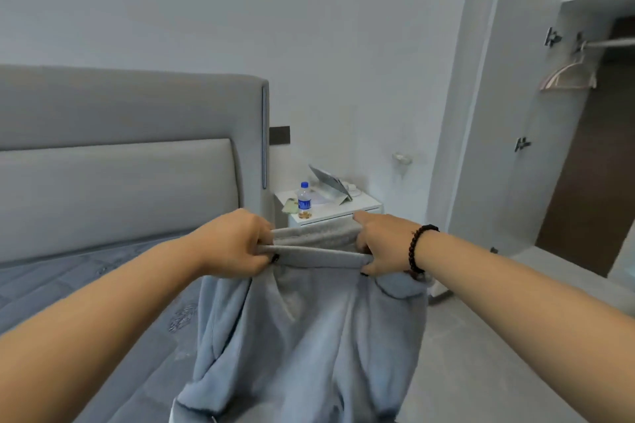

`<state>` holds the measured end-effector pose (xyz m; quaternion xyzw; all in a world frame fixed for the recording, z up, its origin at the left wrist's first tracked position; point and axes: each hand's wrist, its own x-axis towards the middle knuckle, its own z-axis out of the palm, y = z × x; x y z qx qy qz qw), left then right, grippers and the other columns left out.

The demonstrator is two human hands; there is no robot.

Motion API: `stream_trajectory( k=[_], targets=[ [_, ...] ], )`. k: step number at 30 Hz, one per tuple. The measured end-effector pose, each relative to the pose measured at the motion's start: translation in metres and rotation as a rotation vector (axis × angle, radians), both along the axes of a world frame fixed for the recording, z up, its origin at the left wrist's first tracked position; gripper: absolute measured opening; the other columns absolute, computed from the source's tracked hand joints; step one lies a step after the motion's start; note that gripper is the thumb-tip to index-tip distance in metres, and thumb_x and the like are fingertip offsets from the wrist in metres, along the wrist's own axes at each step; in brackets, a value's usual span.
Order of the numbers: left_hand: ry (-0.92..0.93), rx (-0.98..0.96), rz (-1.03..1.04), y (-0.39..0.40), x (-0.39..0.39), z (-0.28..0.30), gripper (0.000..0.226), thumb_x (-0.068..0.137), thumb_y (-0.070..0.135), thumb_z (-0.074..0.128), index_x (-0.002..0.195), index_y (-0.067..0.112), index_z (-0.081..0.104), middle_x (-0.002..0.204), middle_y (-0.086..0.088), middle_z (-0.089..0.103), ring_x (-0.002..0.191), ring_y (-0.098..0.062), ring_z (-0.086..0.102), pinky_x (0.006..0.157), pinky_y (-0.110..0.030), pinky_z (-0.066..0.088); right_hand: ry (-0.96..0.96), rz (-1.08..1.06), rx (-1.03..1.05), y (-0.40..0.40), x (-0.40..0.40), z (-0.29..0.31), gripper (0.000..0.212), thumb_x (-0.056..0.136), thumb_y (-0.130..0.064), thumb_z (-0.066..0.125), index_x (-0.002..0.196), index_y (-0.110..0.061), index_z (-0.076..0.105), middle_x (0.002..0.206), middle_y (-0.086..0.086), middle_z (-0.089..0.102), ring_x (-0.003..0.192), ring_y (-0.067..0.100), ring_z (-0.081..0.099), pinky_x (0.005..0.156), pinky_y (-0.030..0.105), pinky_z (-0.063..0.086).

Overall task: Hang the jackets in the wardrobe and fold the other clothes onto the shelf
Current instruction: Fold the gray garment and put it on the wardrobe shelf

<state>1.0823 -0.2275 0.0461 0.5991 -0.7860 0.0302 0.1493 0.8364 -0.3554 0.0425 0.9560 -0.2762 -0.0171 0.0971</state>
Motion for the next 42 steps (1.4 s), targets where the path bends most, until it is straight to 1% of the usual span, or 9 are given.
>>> stream_trajectory(
  k=[4,10,14,18,24,27,35,39,42],
  targets=[
    [-0.283,-0.064,0.091,0.006,-0.001,0.022,0.031,0.086,0.032,0.060,0.062,0.014,0.053,0.074,-0.006,0.060,0.072,-0.025,0.056,0.062,-0.034,0.045,-0.032,-0.133,-0.191,0.004,-0.049,0.033,0.030,0.083,-0.038,0.058,0.060,-0.019,0.052,0.087,-0.004,0.033,0.056,0.012,0.037,0.054,0.027,0.030],
    [-0.304,-0.161,0.071,0.009,-0.008,0.046,0.030,0.088,0.033,0.061,0.065,0.014,0.056,0.078,0.001,0.059,0.079,-0.021,0.055,0.069,-0.033,0.045,-0.087,-0.178,-0.446,0.006,-0.105,0.063,0.025,0.082,-0.038,0.053,0.067,-0.019,0.060,0.082,-0.012,0.027,0.074,0.012,0.031,0.064,0.028,0.026],
    [-0.314,-0.137,0.165,0.011,-0.001,0.051,0.034,0.090,0.028,0.059,0.061,0.020,0.043,0.082,0.001,0.055,0.072,-0.020,0.053,0.063,-0.028,0.039,-0.133,-0.367,-0.420,0.005,-0.139,0.073,0.022,0.084,-0.037,0.052,0.072,-0.019,0.059,0.082,-0.005,0.040,0.079,0.022,0.051,0.066,0.031,0.041],
    [-0.086,-0.181,0.107,0.021,0.010,0.047,0.052,0.082,0.014,0.072,0.049,0.027,0.033,0.062,0.011,0.042,0.056,-0.013,0.043,0.060,-0.026,0.032,-0.215,-0.469,-0.204,0.005,-0.166,0.064,0.023,0.082,-0.039,0.059,0.084,-0.018,0.068,0.092,0.000,0.048,0.084,0.023,0.057,0.068,0.032,0.048],
    [0.320,-0.203,0.352,0.022,0.008,0.042,0.044,0.070,0.014,0.078,0.048,0.018,0.040,0.042,0.009,0.041,0.042,-0.004,0.040,0.041,-0.016,0.029,-0.494,-0.414,0.139,0.001,-0.169,0.054,0.030,0.077,-0.026,0.071,0.060,-0.005,0.057,0.080,0.003,0.043,0.071,0.018,0.048,0.064,0.030,0.041],
    [0.510,-0.219,0.418,0.027,0.016,0.046,0.039,0.074,0.014,0.079,0.059,0.012,0.043,0.054,-0.002,0.041,0.054,-0.015,0.038,0.052,-0.028,0.029,-0.567,-0.445,0.209,-0.003,-0.175,0.061,0.042,0.074,-0.037,0.077,0.057,-0.011,0.049,0.071,0.005,0.048,0.062,0.017,0.046,0.058,0.031,0.036],
    [0.892,-0.336,0.414,0.016,0.021,0.062,0.023,0.087,0.021,0.072,0.089,0.006,0.055,0.085,-0.012,0.062,0.076,-0.022,0.056,0.063,-0.031,0.043,-0.659,-0.471,0.106,-0.005,-0.147,0.085,0.068,0.062,-0.064,0.075,0.044,-0.021,0.025,0.041,-0.009,0.020,0.040,0.009,0.021,0.040,0.020,0.015],
    [1.005,-0.343,0.434,0.015,0.029,0.067,0.026,0.086,0.020,0.073,0.104,0.010,0.056,0.097,-0.008,0.066,0.087,-0.021,0.062,0.076,-0.036,0.050,-0.785,-0.443,-0.013,-0.007,-0.126,0.090,0.059,0.074,-0.036,0.074,0.047,-0.019,0.024,0.044,-0.007,0.022,0.043,0.010,0.022,0.039,0.019,0.017],
    [1.068,-0.181,0.449,0.011,0.026,0.068,0.012,0.084,0.013,0.074,0.090,0.003,0.070,0.091,-0.019,0.074,0.075,-0.022,0.070,0.068,-0.030,0.056,-0.886,-0.454,-0.010,-0.011,-0.100,0.092,0.039,0.076,-0.015,0.062,0.053,-0.015,0.029,0.052,-0.002,0.032,0.050,0.013,0.030,0.043,0.022,0.022]
  ],
)
